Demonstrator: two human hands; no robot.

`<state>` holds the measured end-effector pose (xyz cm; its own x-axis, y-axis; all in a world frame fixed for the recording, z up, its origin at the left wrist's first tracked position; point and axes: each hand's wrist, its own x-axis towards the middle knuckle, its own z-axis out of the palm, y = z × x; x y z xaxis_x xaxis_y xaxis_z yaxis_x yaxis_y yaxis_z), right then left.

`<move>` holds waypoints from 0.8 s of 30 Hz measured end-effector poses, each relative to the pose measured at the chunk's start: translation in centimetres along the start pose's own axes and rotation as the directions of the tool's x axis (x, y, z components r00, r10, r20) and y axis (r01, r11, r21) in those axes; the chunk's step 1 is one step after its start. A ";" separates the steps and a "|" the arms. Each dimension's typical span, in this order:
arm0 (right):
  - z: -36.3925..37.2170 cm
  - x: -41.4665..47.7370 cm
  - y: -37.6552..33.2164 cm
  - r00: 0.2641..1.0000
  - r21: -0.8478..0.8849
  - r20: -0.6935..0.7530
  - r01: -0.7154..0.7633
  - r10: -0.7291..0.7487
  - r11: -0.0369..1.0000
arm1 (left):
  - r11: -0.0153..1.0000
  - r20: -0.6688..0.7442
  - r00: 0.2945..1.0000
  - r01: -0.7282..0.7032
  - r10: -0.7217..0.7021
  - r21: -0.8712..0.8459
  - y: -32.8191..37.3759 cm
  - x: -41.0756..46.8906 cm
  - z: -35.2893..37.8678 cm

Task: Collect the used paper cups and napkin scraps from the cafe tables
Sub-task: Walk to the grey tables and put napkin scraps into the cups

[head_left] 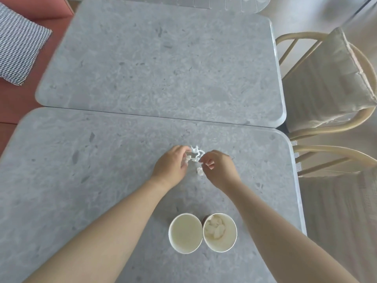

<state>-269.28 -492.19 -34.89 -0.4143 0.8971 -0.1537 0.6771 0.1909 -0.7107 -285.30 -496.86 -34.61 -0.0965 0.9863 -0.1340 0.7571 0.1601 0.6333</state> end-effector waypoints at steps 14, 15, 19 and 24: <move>0.7 1.7 1.5 0.955 -0.183 0.291 0.116 -0.059 0.976 | 0.996 0.172 0.985 -0.001 -0.015 0.092 -0.8 3.0 1.2; 0.9 1.5 1.4 0.957 -0.154 0.283 0.104 -0.057 0.983 | 0.997 0.173 0.984 0.020 -0.033 0.075 -0.9 2.7 1.3; 1.1 0.4 0.8 0.960 -0.105 0.278 0.064 -0.033 0.992 | 0.997 0.185 0.981 0.050 -0.060 0.060 -1.4 0.7 1.1; -0.3 -1.0 -0.9 0.969 -0.069 0.246 0.028 -0.011 0.997 | 0.998 0.142 0.988 0.059 -0.061 0.022 -0.8 -2.0 -0.1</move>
<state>-269.32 -493.14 -33.86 -0.5582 0.7697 -0.3099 0.7053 0.2433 -0.6659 -285.72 -498.96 -34.79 -0.0500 0.9590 -0.2790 0.7639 0.2167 0.6079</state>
